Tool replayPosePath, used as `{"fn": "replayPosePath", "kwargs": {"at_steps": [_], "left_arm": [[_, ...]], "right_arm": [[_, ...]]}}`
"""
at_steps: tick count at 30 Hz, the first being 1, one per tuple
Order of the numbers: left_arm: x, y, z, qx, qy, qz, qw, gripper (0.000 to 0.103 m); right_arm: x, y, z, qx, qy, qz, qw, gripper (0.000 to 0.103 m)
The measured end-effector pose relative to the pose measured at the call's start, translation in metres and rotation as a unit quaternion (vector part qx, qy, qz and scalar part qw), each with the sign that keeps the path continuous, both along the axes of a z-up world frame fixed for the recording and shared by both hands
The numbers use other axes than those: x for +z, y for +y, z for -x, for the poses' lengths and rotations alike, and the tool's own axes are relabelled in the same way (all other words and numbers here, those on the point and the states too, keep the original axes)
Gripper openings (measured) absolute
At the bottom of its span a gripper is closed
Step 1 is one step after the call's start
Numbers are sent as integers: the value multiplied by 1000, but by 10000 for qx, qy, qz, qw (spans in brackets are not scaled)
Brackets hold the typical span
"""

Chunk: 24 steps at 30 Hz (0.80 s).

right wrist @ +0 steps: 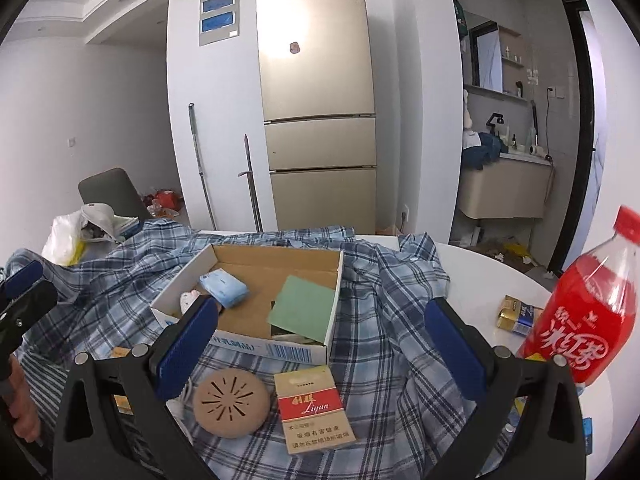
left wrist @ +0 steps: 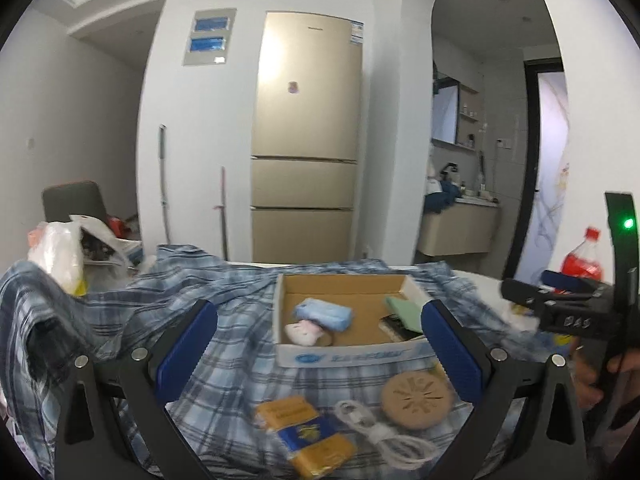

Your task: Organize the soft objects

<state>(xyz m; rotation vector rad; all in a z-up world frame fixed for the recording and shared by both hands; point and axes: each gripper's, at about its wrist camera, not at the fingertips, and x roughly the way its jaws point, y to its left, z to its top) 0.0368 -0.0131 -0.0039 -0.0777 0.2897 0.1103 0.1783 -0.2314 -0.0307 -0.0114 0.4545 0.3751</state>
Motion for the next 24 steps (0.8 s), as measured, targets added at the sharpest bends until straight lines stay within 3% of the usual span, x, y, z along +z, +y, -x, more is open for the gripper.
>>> {"fn": "replayPosePath", "kwargs": {"at_steps": [4,9,16,24], "left_arm": [[-13,5,-9,1,239,83,9997,103],[-21,1,-18,144,516,-93,9985,103],[-27,11,-26,260,804,99,9964,103],[-35,15,-36,276,1187,155,9924,103]], "right_arm": [[-17,2,-5,12,119,146,9998,103],[-30,5,-11,102,339,237,9991,103],[-37,6,-14,149,533,332,9979,103],[-59,19,-29,608,1254,779,9872,101]]}}
